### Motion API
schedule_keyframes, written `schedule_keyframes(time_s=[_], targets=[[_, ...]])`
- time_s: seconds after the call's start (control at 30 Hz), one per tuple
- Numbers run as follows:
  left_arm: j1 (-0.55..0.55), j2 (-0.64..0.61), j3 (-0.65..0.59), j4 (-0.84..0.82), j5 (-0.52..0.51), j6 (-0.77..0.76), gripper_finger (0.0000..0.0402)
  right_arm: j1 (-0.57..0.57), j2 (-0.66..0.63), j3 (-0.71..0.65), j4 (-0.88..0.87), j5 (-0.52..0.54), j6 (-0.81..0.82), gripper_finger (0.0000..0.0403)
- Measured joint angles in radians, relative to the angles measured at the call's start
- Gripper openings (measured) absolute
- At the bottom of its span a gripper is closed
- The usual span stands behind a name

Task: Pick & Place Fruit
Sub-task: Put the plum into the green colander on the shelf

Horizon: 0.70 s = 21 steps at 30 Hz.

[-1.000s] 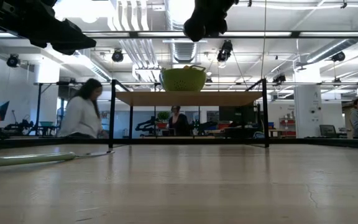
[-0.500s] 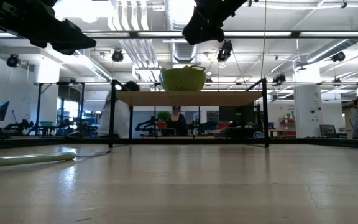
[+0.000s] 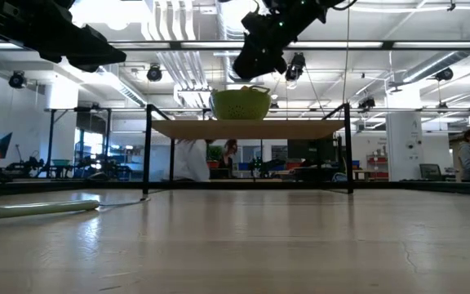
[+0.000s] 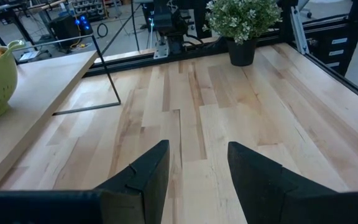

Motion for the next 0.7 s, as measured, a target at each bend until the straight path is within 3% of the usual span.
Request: schedule_keyframes(time_s=[0.33, 0.7], targets=[[0.0, 0.0, 0.0, 0.0, 0.0, 0.0, 0.017, -0.005, 0.049, 0.0, 0.006, 0.005, -0.007, 0.0251], [0.0, 0.0, 0.0, 0.0, 0.0, 0.0, 0.017, -0.017, 0.048, 0.0, 0.01, 0.038, -0.004, 0.03]])
